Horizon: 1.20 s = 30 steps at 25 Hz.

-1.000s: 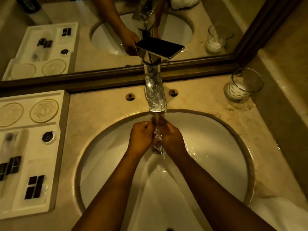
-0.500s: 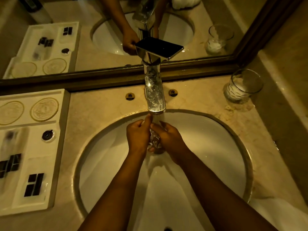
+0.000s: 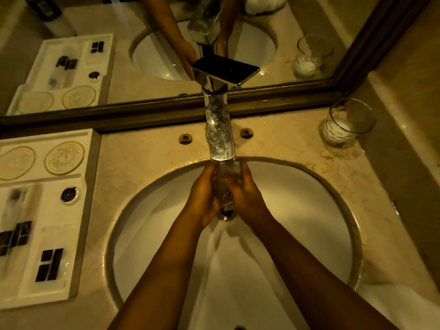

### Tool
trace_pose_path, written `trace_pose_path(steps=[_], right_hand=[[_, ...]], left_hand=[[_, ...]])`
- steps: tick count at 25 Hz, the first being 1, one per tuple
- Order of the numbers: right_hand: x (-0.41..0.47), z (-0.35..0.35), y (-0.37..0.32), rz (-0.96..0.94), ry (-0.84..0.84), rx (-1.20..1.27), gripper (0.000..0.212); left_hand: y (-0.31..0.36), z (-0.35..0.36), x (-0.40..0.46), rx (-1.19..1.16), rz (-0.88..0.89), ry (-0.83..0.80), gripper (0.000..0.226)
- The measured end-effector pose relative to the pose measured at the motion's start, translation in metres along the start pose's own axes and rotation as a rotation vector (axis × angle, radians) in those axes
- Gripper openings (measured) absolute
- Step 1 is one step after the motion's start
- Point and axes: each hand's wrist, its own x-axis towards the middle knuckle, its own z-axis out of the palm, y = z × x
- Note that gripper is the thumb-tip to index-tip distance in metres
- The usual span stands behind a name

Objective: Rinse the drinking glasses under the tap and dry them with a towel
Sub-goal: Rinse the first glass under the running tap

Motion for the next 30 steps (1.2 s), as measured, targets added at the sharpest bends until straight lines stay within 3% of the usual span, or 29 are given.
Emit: trace_pose_path(steps=[3,6,9,13,16,18,21,25,27,30], right_hand=[[-0.011,-0.005,0.009,-0.072,0.021,-0.089,0.072],[-0.020,-0.006,0.015,-0.176,0.081,-0.186,0.092],[-0.020,-0.016,0.009,-0.143,0.083,-0.361,0.099],[-0.007,-0.017,0.001,-0.189,-0.016,-0.583,0.090],[0.002,-0.013,0.000,-0.154,-0.091,-0.464,0.096],[0.001,-0.014,-0.001,-0.153,-0.113,-0.383,0.097],[0.000,-0.015,0.005,-0.148,-0.117,-0.324,0.090],[-0.002,-0.010,0.019,-0.002,-0.089,-0.043,0.081],[-0.006,-0.010,0.021,0.083,-0.071,0.032,0.071],[-0.017,-0.011,0.025,0.250,-0.143,-0.019,0.050]], left_hand=[[0.001,-0.005,0.006,-0.188,-0.190,-0.035,0.040],[-0.005,-0.001,0.009,-0.209,-0.277,-0.020,0.043],[-0.007,-0.002,0.008,-0.201,-0.211,-0.018,0.046],[-0.010,-0.012,0.011,-0.314,-0.062,-0.005,0.061],[-0.010,-0.014,0.005,-0.438,-0.047,-0.091,0.069],[-0.006,-0.017,-0.001,-0.358,-0.028,-0.100,0.071],[0.001,-0.020,-0.010,-0.031,0.123,-0.033,0.072],[-0.002,-0.015,-0.018,0.469,0.322,0.091,0.042],[-0.006,-0.015,-0.020,0.504,0.192,0.080,0.032],[-0.015,-0.020,-0.019,0.521,-0.100,0.059,0.042]])
